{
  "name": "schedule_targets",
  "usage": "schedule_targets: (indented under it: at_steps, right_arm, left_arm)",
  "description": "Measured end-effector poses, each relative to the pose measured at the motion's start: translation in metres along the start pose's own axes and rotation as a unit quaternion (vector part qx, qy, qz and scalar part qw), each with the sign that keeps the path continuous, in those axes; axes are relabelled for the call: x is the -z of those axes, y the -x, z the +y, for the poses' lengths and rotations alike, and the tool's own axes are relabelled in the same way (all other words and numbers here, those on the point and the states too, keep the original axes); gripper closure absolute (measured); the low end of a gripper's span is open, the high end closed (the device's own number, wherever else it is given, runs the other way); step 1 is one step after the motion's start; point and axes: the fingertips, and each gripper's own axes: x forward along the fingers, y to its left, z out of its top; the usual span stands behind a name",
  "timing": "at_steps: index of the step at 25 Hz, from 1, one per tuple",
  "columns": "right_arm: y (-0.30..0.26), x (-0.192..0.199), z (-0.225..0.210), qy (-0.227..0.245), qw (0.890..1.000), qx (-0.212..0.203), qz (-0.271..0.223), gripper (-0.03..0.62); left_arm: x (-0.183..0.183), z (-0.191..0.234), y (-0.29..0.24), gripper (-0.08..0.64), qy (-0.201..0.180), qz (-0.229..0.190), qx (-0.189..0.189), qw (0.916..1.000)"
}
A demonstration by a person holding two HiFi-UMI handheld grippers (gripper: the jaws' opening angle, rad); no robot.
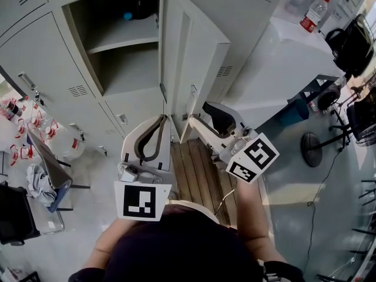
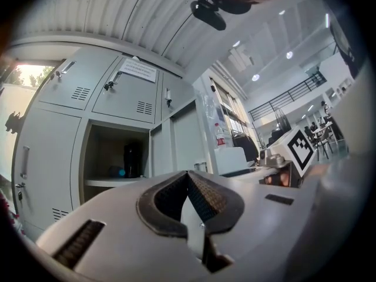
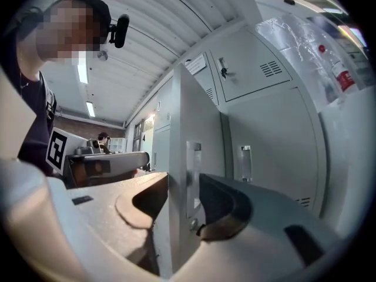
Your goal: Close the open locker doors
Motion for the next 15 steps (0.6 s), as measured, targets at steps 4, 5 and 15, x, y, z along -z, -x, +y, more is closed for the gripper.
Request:
schedule_targets:
  at_steps: [4,5,15]
  right_arm:
    - [-0.002,0.007,0.0,-0.002,1.0,-0.025,0.01,0.439]
    - [-0.003,0.008,0.0,-0.003,0.999,-0.031,0.011,0.439]
    - [-0.012,0.013,0.004,-0.013,0.997,-0.08,0.014,0.439]
  left_arm:
    - [0.001,0.002,-0.002,0.557,0.002,-0.001,-0.002,1.0]
    - [0.001,0.002,-0.003,0.557,0.002,-0.002,-0.002,1.0]
    - [0.0,0.004,-0.006,0.557,0.003,-0.004,-0.003,1.0]
